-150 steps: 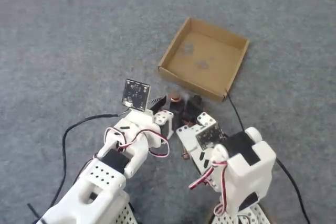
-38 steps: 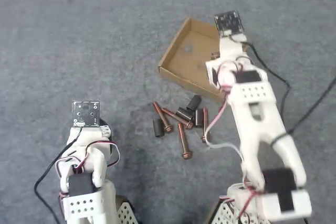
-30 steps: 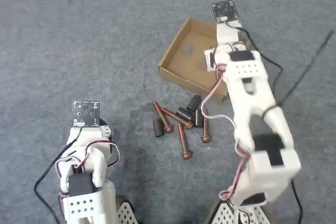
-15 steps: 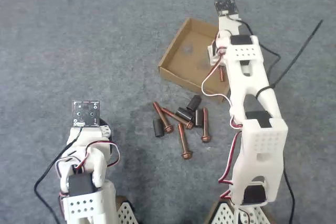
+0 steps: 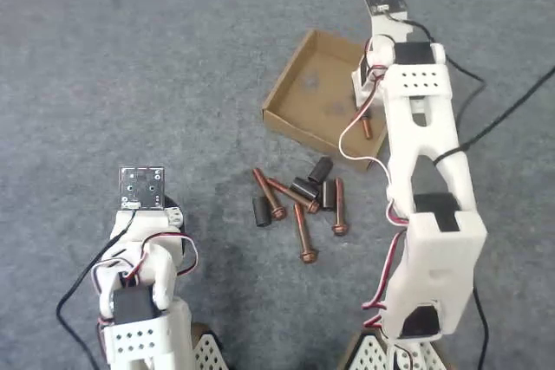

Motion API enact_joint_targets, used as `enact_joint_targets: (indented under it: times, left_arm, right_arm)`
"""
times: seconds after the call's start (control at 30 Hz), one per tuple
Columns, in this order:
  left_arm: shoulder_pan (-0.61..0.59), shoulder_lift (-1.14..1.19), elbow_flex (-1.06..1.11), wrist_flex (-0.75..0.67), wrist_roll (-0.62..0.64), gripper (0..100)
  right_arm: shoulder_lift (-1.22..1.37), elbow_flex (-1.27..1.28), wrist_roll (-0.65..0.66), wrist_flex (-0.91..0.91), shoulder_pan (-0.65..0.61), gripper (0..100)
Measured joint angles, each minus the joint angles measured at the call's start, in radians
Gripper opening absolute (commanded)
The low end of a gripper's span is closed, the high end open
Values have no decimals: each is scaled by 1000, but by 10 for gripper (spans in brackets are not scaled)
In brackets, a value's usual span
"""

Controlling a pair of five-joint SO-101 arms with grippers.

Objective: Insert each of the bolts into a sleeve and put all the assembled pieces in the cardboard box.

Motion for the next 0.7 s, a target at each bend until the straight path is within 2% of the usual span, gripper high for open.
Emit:
enact_joint_targets:
  times: [0.27,0.7]
  left_arm:
    - [0,0,0,0,0,12]
    - [0,0,0,0,0,12]
  right_arm:
    - [-153,18,-121,264,61,5]
    - [-540,575,-117,201,63,6]
